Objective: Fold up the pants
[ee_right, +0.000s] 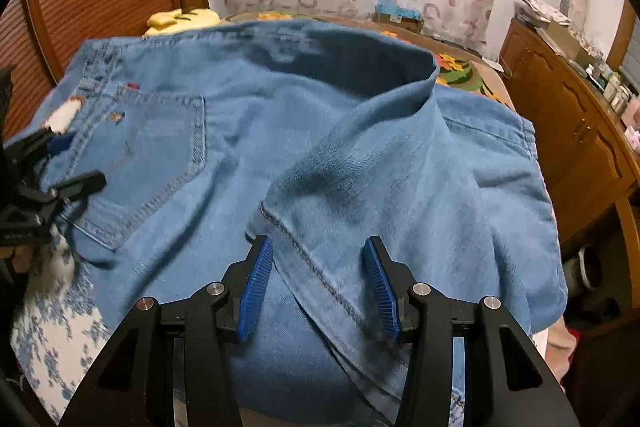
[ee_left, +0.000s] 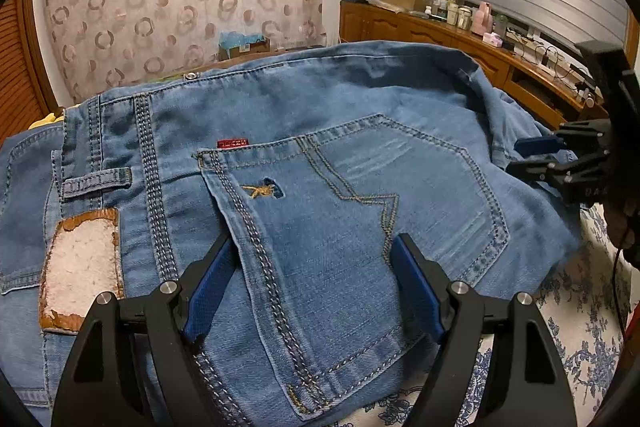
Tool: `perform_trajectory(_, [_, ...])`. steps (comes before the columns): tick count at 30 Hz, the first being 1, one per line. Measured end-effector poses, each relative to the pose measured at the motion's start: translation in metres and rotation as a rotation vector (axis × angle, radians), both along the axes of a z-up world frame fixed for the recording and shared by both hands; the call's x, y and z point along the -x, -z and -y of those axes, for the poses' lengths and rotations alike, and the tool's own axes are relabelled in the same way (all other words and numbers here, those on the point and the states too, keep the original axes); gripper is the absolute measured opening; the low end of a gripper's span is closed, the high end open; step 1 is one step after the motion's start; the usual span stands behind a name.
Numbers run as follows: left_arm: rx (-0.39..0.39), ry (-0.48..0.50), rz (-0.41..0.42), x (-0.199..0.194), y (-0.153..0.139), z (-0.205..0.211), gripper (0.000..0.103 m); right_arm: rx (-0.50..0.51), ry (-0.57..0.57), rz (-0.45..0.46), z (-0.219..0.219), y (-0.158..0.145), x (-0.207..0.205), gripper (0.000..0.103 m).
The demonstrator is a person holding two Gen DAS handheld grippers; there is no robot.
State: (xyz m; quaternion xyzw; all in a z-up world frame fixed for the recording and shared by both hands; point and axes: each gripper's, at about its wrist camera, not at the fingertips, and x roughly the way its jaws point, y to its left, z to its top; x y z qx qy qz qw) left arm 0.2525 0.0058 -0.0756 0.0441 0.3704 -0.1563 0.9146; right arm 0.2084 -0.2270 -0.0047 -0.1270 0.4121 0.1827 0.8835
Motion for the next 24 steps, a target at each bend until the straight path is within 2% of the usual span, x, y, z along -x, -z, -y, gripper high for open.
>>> perform_trajectory(6, [-0.01,-0.001,-0.008,-0.002,0.001,0.002,0.08,0.016,-0.026,0.0,-0.008,0.006,0.003,0.049])
perform_trajectory(7, [-0.009,0.0,-0.008,-0.002,0.001,0.002,0.08,0.017,-0.04,-0.001,-0.01,0.005,0.0,0.043])
perform_trajectory(8, [-0.009,-0.001,-0.008,-0.002,0.001,0.002,0.08,0.014,-0.051,-0.007,-0.011,0.003,-0.004,0.028])
perform_trajectory(10, [-0.011,-0.001,-0.008,-0.002,0.001,0.002,0.08,0.009,-0.058,-0.006,-0.01,-0.003,-0.011,0.015])
perform_trajectory(18, [-0.01,-0.001,-0.009,-0.002,0.001,0.002,0.08,0.047,0.032,0.153,0.024,-0.06,-0.035,0.013])
perform_trajectory(24, [-0.008,-0.001,-0.011,-0.004,0.002,0.003,0.08,0.103,0.117,0.221,0.04,-0.079,-0.065,0.013])
